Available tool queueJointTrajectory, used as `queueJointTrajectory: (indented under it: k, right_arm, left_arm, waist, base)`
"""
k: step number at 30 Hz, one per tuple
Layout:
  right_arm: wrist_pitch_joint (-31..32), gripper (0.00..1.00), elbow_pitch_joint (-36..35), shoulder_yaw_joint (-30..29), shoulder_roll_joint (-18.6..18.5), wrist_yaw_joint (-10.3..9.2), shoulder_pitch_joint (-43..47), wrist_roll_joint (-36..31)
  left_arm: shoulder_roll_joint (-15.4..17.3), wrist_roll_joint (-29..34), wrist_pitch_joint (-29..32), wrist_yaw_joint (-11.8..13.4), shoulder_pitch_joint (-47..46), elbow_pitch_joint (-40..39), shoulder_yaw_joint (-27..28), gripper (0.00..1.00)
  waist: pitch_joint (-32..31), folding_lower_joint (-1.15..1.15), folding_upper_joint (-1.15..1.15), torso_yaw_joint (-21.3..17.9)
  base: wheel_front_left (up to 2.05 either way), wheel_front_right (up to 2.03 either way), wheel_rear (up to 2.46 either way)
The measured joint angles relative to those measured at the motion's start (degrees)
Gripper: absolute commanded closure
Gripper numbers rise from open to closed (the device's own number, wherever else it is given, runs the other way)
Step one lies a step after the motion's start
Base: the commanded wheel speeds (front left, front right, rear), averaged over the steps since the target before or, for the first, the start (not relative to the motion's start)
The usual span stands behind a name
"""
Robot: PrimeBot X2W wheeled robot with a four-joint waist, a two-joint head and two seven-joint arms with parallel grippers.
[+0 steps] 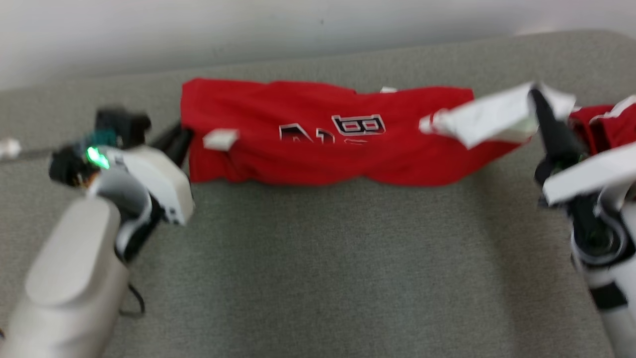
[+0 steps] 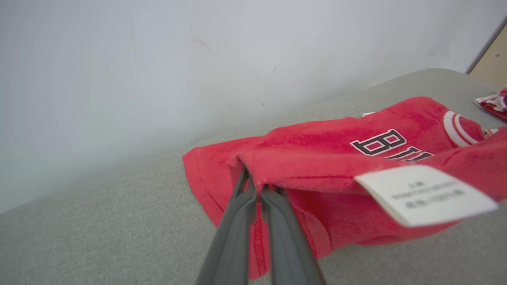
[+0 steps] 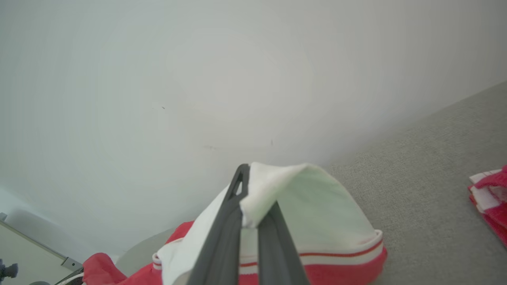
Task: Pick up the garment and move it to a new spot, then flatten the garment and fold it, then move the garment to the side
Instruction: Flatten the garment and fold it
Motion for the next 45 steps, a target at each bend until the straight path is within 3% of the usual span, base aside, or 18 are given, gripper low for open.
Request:
queueJointTrajectory:
  k: [6,8,17,26,32,37,41,45]
  right_arm:
    - [-0.29,1.00,7.47,0.44,-0.23,0.00,-15.78,-1.30]
    - [-1.22,1.00,11.88,0.92,-0.29,0.00,-24.70,-2.22]
    - [-5.21,1.00,20.60,1.59,-1.04,0.00,-43.76,-2.87]
    - [-7.82,1.00,26.08,3.44,-2.48,0.07,-59.46,-3.10]
    - [-9.33,1.00,27.20,5.27,-3.10,0.08,-66.70,-2.65]
    - [-9.15,1.00,26.46,7.77,-3.43,0.08,-67.67,-0.40]
    - [-7.71,1.00,24.43,11.26,-4.02,0.08,-66.09,1.05]
    - [-4.33,1.00,21.20,15.77,-5.48,0.08,-58.52,4.53]
  left_arm:
    - [3.10,-2.35,1.81,-0.08,-15.60,6.72,-6.38,1.00]
    - [4.65,-3.80,1.25,-0.23,-24.68,10.61,-10.18,1.00]
    - [5.36,-5.91,-2.18,-0.23,-44.73,20.84,-15.47,1.00]
    - [5.01,-6.26,-5.77,-0.24,-60.38,30.55,-18.73,1.00]
    - [5.33,-7.55,-7.36,-0.24,-67.06,34.17,-21.50,1.00]
    - [5.60,-10.06,-9.14,-0.24,-67.88,36.73,-23.54,1.00]
    - [6.53,-12.43,-9.87,-0.24,-65.73,37.61,-25.87,1.00]
    - [7.92,-17.14,-10.00,-0.24,-57.82,36.41,-30.63,1.00]
  waist:
    - [5.99,0.00,0.00,0.01]
    - [9.37,0.01,0.00,-0.13]
    - [15.72,0.02,0.00,-0.50]
    - [16.24,0.01,0.00,0.31]
    - [16.37,0.00,0.00,0.26]
    - [16.85,0.00,0.00,0.54]
    - [17.25,0.00,0.00,0.78]
    - [14.97,0.00,0.00,1.07]
  base:
    - [0.00,0.00,0.00]
    - [0.00,0.00,0.00]
    - [0.00,0.00,0.00]
    - [0.00,0.00,0.00]
    - [0.00,0.00,0.00]
    - [0.00,0.00,0.00]
    - [0.00,0.00,0.00]
    - [0.00,0.00,0.00]
